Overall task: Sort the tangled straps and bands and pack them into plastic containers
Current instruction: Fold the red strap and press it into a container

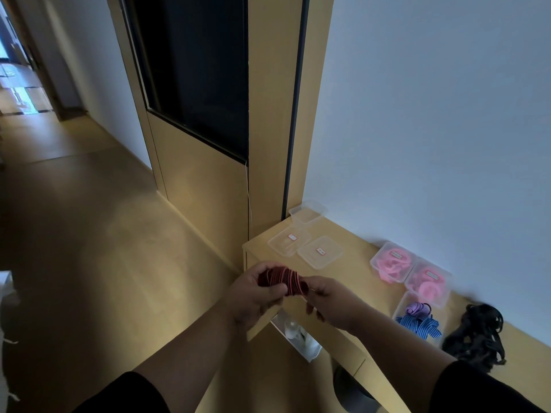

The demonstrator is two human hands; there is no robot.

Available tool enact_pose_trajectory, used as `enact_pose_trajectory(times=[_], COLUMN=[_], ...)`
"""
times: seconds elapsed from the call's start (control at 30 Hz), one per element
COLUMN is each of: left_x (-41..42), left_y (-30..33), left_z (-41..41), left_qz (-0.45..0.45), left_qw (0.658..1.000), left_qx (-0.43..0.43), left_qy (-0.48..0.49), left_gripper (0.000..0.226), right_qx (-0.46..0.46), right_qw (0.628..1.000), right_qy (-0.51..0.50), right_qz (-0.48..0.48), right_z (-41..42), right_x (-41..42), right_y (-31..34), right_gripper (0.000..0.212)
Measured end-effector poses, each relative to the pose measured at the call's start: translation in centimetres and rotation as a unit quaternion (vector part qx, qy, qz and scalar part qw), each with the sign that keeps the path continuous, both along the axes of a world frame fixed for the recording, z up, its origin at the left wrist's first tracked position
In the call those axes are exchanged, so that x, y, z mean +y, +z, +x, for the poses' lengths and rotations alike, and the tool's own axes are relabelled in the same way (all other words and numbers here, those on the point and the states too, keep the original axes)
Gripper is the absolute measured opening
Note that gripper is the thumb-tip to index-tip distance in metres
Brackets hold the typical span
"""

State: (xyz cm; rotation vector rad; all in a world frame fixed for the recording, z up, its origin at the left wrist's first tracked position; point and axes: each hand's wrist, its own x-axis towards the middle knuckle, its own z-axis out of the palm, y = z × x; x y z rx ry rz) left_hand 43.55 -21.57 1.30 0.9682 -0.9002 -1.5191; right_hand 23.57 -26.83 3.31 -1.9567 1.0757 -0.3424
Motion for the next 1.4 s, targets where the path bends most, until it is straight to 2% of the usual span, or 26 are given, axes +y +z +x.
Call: enact_pose_trajectory(times=[0.13,0.2,0.23,0.33,0.47,0.57,0.63,0.77,0.93,1.03,1.13,1.23,1.33,1.4], left_x=[-1.0,-1.2,-1.3,-1.3,-1.0,-0.8,-0.7,-0.4,-0.4,-0.3,-0.1,-0.1,-0.3,-0.3], left_y=[0.7,0.8,0.7,0.2,0.0,0.1,0.3,0.6,0.8,0.8,0.7,0.7,0.5,0.4], left_z=[-0.4,-0.7,-0.8,-1.1,-1.3,-1.7,-2.1,-3.0,-3.6,-3.6,-3.0,-2.2,-1.9,-2.0], left_qz=[0.048,0.073,0.085,0.110,0.132,0.143,0.146,0.141,0.113,0.104,0.103,0.096,0.101,0.111], left_qw=[0.988,0.981,0.979,0.975,0.973,0.975,0.974,0.974,0.975,0.981,0.990,0.994,0.988,0.986], left_qx=[0.095,0.107,0.099,0.082,0.070,0.042,0.060,0.102,0.113,0.111,0.063,-0.005,-0.091,-0.085], left_qy=[0.108,0.143,0.154,0.175,0.178,0.165,0.160,0.146,0.151,0.123,0.078,0.058,0.075,0.096], left_gripper=[0.046,0.049,0.050,0.046,0.039,0.039,0.038,0.032,0.031,0.031,0.029,0.029,0.031,0.028], right_qx=[-0.026,-0.030,-0.037,0.015,0.060,0.075,0.025,-0.100,-0.052,-0.031,-0.021,-0.018,-0.017,-0.020], right_qw=[0.999,0.998,0.995,0.988,0.947,0.931,0.944,0.958,0.974,0.977,0.979,0.980,0.981,0.979], right_qy=[-0.016,-0.062,-0.089,-0.096,-0.048,-0.047,-0.103,-0.217,-0.164,-0.155,-0.145,-0.148,-0.158,-0.176], right_qz=[0.011,0.006,-0.003,-0.120,-0.310,-0.354,-0.312,-0.156,-0.145,-0.140,-0.141,-0.133,-0.109,-0.099], right_z=[0.5,1.1,1.3,1.8,2.3,2.5,2.6,3.3,4.1,4.3,4.1,4.1,4.4,4.6], right_x=[0.8,0.9,1.0,1.6,2.8,3.0,2.9,2.5,2.9,2.3,1.9,1.6,1.5,1.5], right_y=[-0.4,-0.9,-1.0,-0.9,-0.6,-0.8,-0.9,-0.6,-1.1,-1.2,-1.1,-1.5,-1.9,-2.1], right_gripper=[0.037,0.049,0.047,0.034,0.040,0.042,0.040,0.050,0.044,0.029,0.020,0.023,0.030,0.032])
